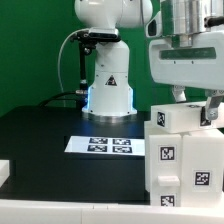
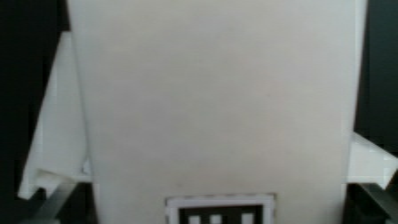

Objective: Assemble cabinet

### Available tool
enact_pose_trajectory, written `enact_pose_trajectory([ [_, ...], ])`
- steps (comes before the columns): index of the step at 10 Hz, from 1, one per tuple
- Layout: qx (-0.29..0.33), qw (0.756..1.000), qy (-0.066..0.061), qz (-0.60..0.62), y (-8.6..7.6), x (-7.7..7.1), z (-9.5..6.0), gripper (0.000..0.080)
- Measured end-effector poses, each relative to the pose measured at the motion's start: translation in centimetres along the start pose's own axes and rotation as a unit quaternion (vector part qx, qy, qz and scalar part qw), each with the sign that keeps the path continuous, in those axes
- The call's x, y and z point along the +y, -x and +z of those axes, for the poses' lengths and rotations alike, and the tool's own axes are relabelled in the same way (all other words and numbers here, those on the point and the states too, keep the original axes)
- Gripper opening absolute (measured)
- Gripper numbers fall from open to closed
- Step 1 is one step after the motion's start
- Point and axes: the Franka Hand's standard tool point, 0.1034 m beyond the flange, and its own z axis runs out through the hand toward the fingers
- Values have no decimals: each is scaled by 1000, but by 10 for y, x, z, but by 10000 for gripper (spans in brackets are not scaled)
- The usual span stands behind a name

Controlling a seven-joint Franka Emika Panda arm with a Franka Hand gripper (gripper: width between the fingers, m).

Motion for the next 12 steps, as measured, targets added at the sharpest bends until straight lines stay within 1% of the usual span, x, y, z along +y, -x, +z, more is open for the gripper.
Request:
enact_pose_trajectory([
  [2,-10,989,-7,147,8,-3,2,557],
  [3,-12,978,-13,209,13,-6,2,557],
  [4,-14,954,-33,298,19,-12,1,557],
  [5,-17,942,-49,332,25,-17,1,557],
  [6,-23,942,-59,330,29,-18,2,557],
  [7,-28,935,-66,348,31,-19,2,557],
  [8,-33,932,-68,355,31,-19,2,557],
  [9,-34,934,-63,351,31,-18,2,557],
  [11,-36,938,-65,339,32,-18,3,557],
  [12,-35,938,-65,339,32,-18,3,624],
])
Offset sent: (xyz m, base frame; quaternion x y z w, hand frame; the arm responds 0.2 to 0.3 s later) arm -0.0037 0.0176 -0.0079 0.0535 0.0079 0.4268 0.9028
